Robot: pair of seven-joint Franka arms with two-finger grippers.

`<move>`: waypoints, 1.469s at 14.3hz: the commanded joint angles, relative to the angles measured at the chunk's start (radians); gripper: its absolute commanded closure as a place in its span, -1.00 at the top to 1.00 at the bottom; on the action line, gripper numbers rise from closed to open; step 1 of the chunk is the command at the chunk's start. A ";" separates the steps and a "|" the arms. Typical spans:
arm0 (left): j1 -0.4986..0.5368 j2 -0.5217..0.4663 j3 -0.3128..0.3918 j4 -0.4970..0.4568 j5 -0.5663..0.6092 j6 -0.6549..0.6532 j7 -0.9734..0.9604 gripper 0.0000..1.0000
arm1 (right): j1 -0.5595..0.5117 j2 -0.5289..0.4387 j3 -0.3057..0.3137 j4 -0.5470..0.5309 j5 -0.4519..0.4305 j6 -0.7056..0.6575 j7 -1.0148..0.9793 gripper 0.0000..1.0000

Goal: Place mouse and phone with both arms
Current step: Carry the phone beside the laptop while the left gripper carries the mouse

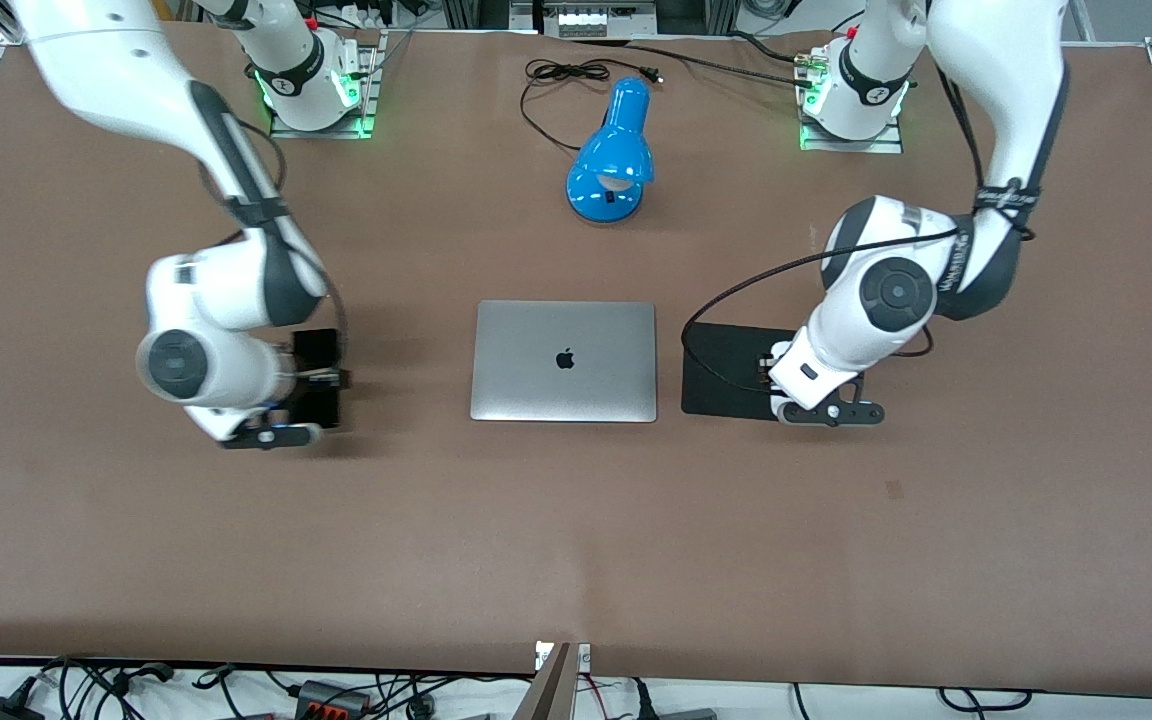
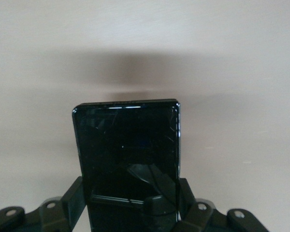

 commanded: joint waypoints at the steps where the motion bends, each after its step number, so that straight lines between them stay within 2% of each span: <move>1: -0.022 -0.025 0.003 -0.151 0.016 0.186 -0.053 -0.21 | 0.058 0.014 -0.007 -0.005 0.005 0.030 0.091 -0.75; 4: -0.024 0.010 0.001 -0.216 0.016 0.346 -0.061 -0.20 | 0.121 0.030 -0.002 -0.029 0.017 0.085 0.156 -0.75; 13: -0.045 0.082 0.003 -0.213 0.016 0.420 -0.104 -0.16 | 0.156 0.033 0.041 -0.154 0.045 0.315 0.251 -0.74; 14: -0.045 0.087 0.001 -0.214 0.016 0.434 -0.109 0.09 | 0.158 0.033 0.041 -0.157 0.045 0.318 0.254 -0.74; 15: -0.045 0.087 0.001 -0.214 0.016 0.434 -0.126 0.67 | 0.159 0.039 0.041 -0.157 0.043 0.318 0.269 -0.74; 16: -0.045 0.084 0.001 -0.214 0.016 0.432 -0.135 1.00 | 0.161 0.041 0.041 -0.157 0.043 0.318 0.282 -0.73; 19: -0.039 0.052 0.004 -0.202 0.016 0.391 -0.136 1.00 | 0.169 0.053 0.041 -0.157 0.042 0.329 0.280 -0.72; 21: -0.031 0.015 0.015 -0.136 0.016 0.239 -0.132 1.00 | 0.170 0.053 0.041 -0.157 0.042 0.326 0.263 -0.70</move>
